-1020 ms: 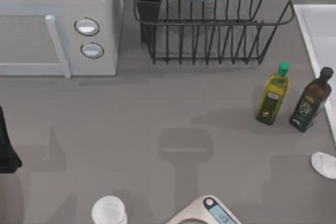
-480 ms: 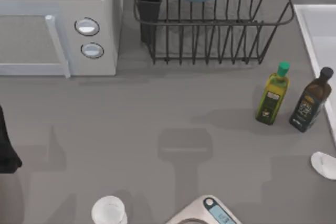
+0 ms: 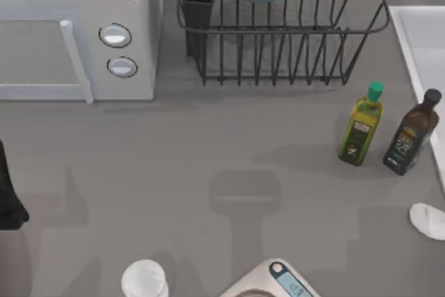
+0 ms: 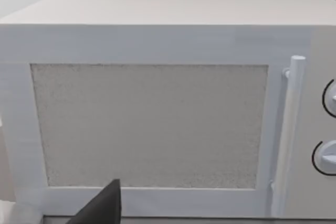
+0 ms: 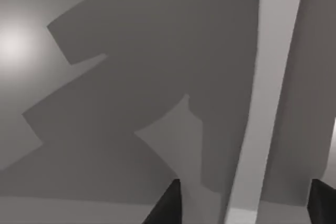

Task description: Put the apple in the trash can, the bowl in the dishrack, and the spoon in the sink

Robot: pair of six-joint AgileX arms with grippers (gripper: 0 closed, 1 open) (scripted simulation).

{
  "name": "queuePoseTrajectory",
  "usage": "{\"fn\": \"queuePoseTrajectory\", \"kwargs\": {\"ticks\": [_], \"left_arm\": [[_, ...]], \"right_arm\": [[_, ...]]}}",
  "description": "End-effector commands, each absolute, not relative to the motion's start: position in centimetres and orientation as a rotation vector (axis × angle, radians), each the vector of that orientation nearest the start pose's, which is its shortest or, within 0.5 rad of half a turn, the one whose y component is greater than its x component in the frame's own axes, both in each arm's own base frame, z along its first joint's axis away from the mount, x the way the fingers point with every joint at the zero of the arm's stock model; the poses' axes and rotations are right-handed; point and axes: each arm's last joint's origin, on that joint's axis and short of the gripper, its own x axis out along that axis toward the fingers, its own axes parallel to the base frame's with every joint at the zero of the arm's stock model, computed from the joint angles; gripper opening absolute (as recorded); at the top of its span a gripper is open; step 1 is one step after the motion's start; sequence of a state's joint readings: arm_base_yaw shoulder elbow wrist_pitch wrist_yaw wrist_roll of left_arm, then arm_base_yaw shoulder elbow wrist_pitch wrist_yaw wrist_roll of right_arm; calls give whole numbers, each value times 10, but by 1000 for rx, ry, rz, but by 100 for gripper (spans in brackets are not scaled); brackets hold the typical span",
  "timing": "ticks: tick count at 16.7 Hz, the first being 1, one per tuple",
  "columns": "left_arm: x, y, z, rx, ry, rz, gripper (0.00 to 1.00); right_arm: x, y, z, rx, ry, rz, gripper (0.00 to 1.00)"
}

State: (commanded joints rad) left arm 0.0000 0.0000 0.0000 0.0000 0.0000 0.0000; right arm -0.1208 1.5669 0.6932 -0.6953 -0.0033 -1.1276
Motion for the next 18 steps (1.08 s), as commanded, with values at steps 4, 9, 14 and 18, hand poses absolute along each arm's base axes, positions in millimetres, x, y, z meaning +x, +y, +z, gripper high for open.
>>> {"fn": "queuePoseTrajectory", "kwargs": {"ticks": [4,9,14,18], "left_arm": [[106,-1,160,0,0,0,100],[106,-1,160,0,0,0,100],[106,-1,160,0,0,0,100],[106,-1,160,0,0,0,100]], "right_arm": [[233,-29,140,-784,1418,783,0],[229,-28,195,-776,1439,800,0],[226,-27,215,-783,1421,786,0],[228,-28,214,-775,1431,787,0]]}}
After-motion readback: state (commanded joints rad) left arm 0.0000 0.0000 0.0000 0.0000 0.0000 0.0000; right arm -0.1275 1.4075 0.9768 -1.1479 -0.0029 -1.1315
